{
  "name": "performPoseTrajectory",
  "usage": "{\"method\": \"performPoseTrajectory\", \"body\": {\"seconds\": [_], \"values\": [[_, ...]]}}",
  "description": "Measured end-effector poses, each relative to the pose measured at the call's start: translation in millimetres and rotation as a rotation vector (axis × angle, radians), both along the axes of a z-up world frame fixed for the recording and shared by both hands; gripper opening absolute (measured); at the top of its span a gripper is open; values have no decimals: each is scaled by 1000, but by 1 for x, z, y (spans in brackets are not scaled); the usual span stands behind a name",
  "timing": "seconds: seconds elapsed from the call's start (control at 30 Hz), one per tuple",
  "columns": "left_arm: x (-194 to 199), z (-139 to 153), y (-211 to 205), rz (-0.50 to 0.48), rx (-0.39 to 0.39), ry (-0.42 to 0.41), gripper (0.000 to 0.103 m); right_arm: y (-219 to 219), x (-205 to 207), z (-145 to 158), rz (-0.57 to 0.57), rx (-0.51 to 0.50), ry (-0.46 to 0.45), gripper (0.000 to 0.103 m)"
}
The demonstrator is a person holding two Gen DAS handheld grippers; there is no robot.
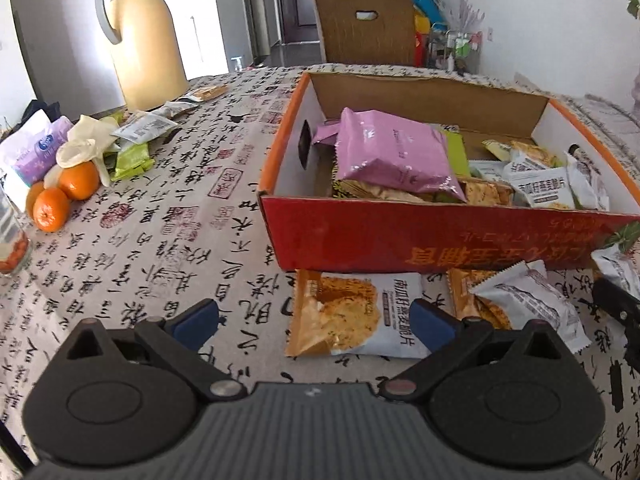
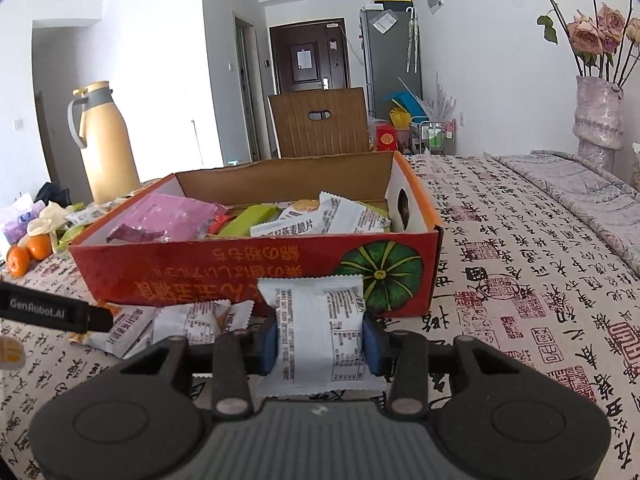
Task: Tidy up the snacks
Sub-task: 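Grasp a white wafer packet with right gripper while left grasps a biscuit pack, then lift both held snacks and carry them over the cardboard box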
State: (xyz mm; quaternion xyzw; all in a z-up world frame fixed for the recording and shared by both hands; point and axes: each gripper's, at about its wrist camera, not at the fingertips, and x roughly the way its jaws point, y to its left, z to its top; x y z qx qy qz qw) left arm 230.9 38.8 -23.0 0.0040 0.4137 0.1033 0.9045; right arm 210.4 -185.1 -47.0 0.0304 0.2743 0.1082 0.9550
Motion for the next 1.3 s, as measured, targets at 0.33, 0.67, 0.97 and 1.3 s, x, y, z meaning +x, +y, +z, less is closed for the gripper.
{"method": "performPoseTrajectory", "body": {"seconds": [0.33,0.67,0.97,1.3], "values": [[23,-15,-2,6,-8,58,103,-3,-5,2,9,24,-16,41],[24,-27,0,-18,-92,49,103,-4,-6,2,10,29,-20,41],[13,-24,-9,-70,-84,12,81,-4,-6,2,9,27,-20,41],[4,-21,-14,-83,-81,-20,62,-3,-7,2,13,21,-24,41]]}}
